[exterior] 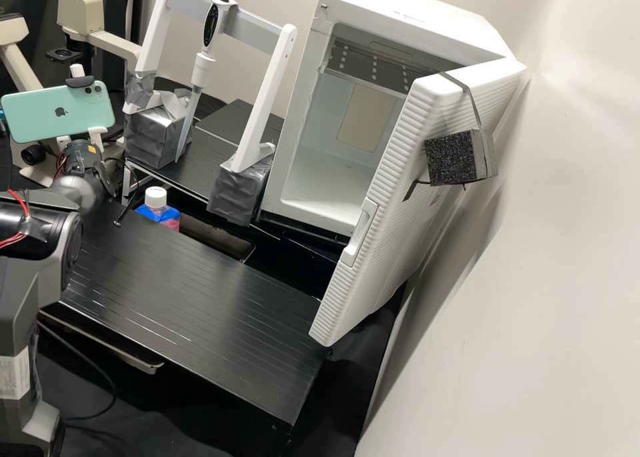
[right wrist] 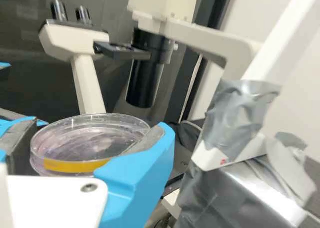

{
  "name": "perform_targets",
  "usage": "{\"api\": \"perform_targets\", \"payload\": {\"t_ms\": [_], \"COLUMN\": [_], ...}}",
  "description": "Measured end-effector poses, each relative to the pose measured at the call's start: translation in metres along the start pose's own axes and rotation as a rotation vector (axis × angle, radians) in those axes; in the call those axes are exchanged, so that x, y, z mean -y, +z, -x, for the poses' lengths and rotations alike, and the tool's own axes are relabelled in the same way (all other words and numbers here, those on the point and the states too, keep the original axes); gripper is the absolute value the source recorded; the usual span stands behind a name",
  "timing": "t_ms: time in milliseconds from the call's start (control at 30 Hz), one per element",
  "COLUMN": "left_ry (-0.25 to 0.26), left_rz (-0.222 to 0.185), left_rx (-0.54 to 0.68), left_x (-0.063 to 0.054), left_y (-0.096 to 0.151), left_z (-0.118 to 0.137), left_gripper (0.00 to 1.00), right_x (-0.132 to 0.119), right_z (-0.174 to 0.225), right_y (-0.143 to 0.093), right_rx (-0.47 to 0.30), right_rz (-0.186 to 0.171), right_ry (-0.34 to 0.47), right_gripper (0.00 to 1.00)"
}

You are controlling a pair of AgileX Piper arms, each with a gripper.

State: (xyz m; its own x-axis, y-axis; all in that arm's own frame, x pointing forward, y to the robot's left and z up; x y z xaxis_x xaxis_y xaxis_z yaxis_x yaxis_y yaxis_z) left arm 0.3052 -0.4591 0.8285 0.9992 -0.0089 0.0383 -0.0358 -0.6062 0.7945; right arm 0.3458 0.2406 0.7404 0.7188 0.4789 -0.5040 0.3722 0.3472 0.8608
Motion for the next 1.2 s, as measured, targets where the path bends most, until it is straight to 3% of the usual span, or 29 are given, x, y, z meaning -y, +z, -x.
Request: {"api": "perform_targets", "payload": {"t_ms": [267, 467, 633, 900, 1200], "left_ry": [0.0, 0.0, 0.0, 0.0, 0.0], "left_rz": [0.0, 0.0, 0.0, 0.0, 0.0], "left_rx": [0.0, 0.0, 0.0, 0.0, 0.0], "left_x": [0.0, 0.0, 0.0, 0.0, 0.0], "left_y": [0.0, 0.0, 0.0, 0.0, 0.0], "left_z": [0.0, 0.0, 0.0, 0.0, 0.0], "left_gripper": [1.0, 1.0, 1.0, 1.0, 1.0], "right_x": [0.004, 0.002, 0.003, 0.01, 0.007], "right_z": [-0.031, -0.054, -0.073, -0.098, -0.113], "right_y": [-0.01, -0.014, -0.006, 0.01, 0.018], "right_rx": [0.004, -0.005, 0.024, 0.092, 0.114], "right_rz": [0.002, -0.017, 0.001, -0.002, -0.022], "right_ry": [-0.057, -0.071, -0.084, -0.091, -0.063], "right_gripper": [0.0, 0.0, 0.0, 0.0, 0.0]}}
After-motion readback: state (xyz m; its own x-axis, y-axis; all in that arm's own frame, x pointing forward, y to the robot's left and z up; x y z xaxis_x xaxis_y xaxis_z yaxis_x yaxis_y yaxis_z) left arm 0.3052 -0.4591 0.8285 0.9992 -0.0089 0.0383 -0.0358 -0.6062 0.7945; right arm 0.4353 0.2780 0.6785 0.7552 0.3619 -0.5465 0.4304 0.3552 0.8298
